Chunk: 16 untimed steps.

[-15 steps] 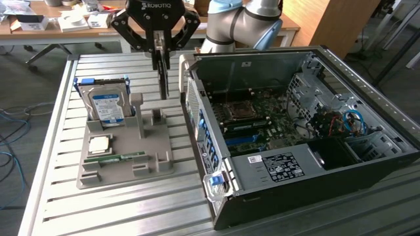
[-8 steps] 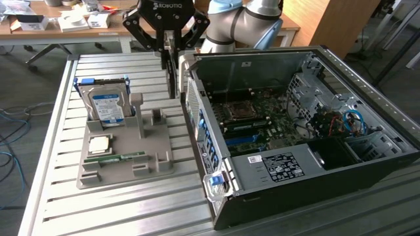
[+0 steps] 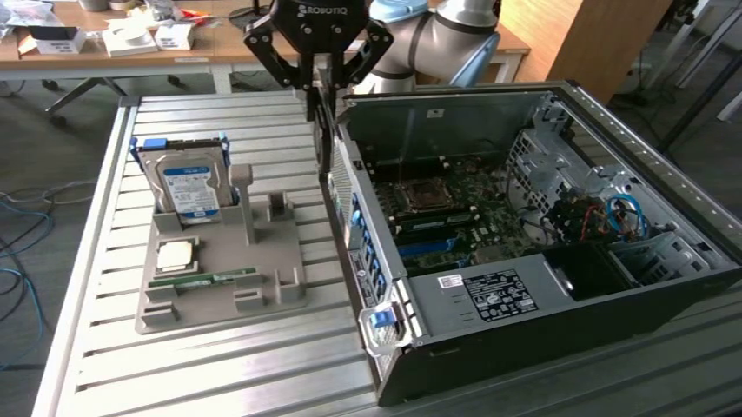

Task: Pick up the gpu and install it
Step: 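Pick up the gpu and move the gpu toward the slot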

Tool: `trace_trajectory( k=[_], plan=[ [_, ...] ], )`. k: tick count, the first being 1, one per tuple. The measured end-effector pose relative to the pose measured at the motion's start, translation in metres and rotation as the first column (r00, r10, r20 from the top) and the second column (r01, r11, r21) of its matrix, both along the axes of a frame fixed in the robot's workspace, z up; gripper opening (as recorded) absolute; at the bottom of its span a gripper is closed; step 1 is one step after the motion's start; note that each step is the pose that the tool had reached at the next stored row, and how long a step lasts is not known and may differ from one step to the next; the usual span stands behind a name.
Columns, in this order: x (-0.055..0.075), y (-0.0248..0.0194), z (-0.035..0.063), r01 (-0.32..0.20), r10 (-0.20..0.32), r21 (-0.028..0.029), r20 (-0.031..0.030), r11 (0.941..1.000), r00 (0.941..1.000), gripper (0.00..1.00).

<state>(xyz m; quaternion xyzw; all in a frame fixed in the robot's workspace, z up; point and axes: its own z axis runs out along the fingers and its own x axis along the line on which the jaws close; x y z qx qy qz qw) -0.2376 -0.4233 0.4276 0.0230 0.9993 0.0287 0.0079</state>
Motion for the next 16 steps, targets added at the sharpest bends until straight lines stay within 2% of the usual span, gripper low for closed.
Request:
trace_trajectory(
  k=[16],
  plan=[
    [0.054, 0.0000, 0.0000, 0.000, 0.000, 0.0000, -0.0125, 1.0000, 0.9999, 0.26]
  ],
)
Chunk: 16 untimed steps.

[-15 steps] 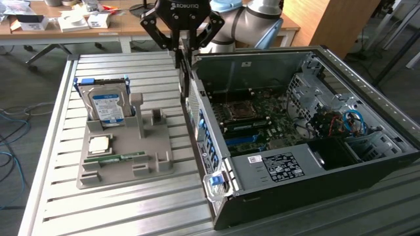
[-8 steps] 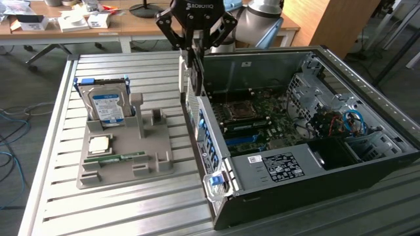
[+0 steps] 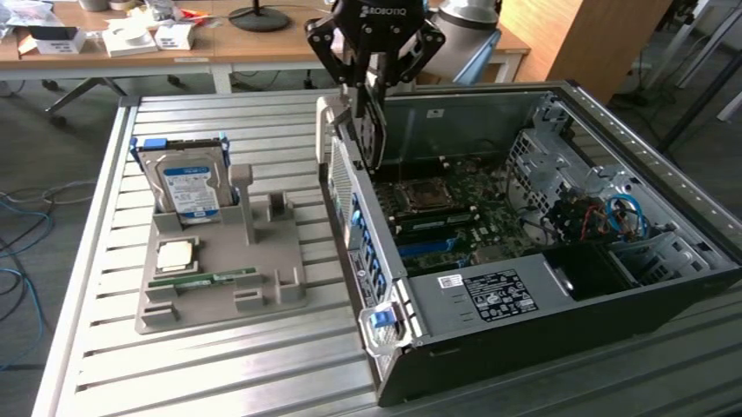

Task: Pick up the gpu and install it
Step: 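Pick up the gpu and move the gpu toward the slot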

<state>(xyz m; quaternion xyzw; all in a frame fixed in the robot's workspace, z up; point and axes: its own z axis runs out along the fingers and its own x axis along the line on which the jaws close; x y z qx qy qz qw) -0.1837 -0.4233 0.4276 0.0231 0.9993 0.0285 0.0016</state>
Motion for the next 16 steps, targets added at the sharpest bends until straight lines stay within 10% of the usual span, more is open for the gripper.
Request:
trace_trajectory(
  k=[16],
  plan=[
    [0.056, 0.0000, 0.0000, 0.000, 0.000, 0.0000, -0.0139, 1.0000, 0.9999, 0.26]
  ],
)
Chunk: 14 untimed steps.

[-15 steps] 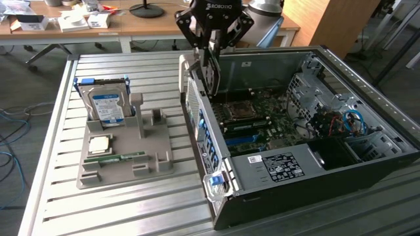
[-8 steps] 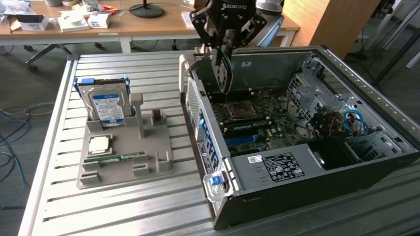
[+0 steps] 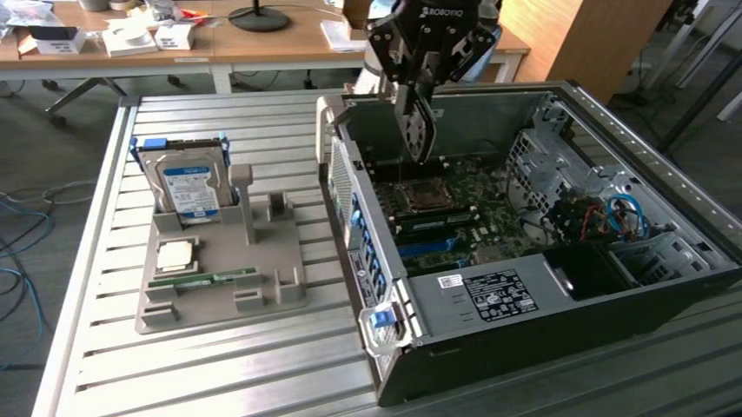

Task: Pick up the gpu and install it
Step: 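Pick up the gpu and move the gpu toward the slot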

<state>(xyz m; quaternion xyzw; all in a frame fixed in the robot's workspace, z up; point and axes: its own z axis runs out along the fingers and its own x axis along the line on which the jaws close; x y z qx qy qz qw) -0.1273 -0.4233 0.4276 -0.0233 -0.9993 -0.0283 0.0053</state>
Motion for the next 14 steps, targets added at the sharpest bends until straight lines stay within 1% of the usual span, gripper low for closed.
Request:
trace_trajectory(
  k=[14],
  plan=[
    [0.042, 0.0000, 0.0000, 0.000, 0.000, 0.0000, -0.0114, 1.0000, 0.9999, 0.26]
  ],
)
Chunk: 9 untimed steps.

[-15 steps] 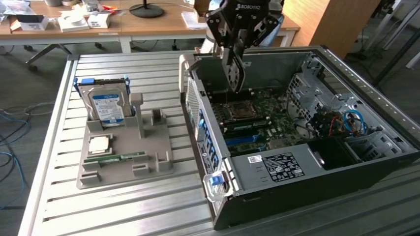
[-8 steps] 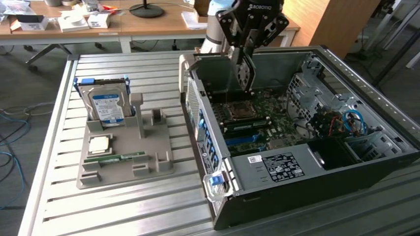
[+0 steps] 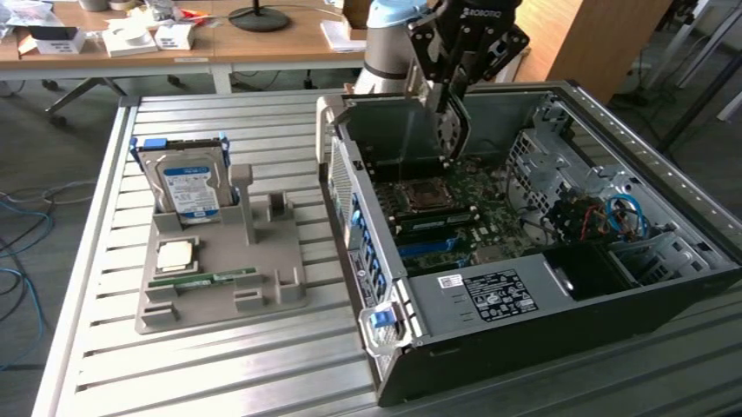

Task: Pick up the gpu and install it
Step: 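Pick up the gpu and move the gpu toward the slot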

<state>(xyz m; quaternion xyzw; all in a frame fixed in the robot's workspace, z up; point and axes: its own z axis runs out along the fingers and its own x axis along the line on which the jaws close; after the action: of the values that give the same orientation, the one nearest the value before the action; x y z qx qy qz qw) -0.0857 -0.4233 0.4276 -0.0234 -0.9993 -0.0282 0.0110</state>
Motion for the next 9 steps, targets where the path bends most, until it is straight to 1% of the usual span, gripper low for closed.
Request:
trace_trajectory(
  k=[9],
  plan=[
    [0.026, 0.0000, -0.0001, 0.000, 0.000, 0.0001, -0.0069, 1.0000, 1.0000, 0.26]
  ],
)
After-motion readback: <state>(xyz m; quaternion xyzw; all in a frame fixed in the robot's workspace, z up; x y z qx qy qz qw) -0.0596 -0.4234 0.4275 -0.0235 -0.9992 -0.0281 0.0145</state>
